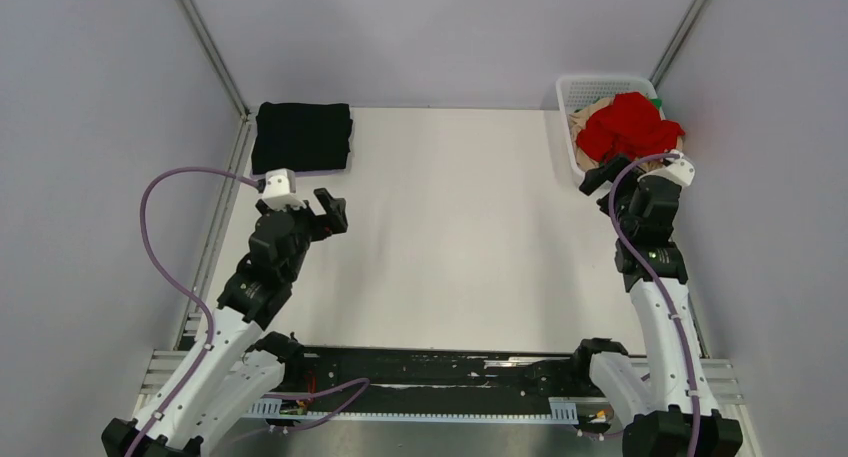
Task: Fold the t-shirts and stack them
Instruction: Grab crumpled tshirt from bin with the right arm
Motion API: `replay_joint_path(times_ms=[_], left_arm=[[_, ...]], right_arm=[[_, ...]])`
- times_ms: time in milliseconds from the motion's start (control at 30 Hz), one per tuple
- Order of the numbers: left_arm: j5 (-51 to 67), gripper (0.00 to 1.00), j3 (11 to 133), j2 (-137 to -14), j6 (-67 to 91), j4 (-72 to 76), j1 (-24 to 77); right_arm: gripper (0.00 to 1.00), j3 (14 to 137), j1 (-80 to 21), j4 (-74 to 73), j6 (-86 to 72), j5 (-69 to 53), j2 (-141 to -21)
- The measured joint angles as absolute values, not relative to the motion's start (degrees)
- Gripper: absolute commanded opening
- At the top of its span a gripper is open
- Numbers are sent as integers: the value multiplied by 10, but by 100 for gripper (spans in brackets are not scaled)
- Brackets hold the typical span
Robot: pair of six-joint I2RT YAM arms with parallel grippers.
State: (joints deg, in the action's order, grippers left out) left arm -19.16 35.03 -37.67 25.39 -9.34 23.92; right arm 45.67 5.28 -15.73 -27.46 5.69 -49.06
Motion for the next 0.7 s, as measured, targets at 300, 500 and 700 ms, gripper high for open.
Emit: replay_joint_path(times_ms=[300,500,700], left_arm=[[-196,100,352,-381,255,-97,239],[-212,100,353,-389,255,-97,239],[-221,100,353,-396,255,-97,239]], right_arm=[[100,555,60,-173,-234,67,-637],[98,743,116,-157,-230,66,-867],[61,955,150,-158,-226,66,-1134]])
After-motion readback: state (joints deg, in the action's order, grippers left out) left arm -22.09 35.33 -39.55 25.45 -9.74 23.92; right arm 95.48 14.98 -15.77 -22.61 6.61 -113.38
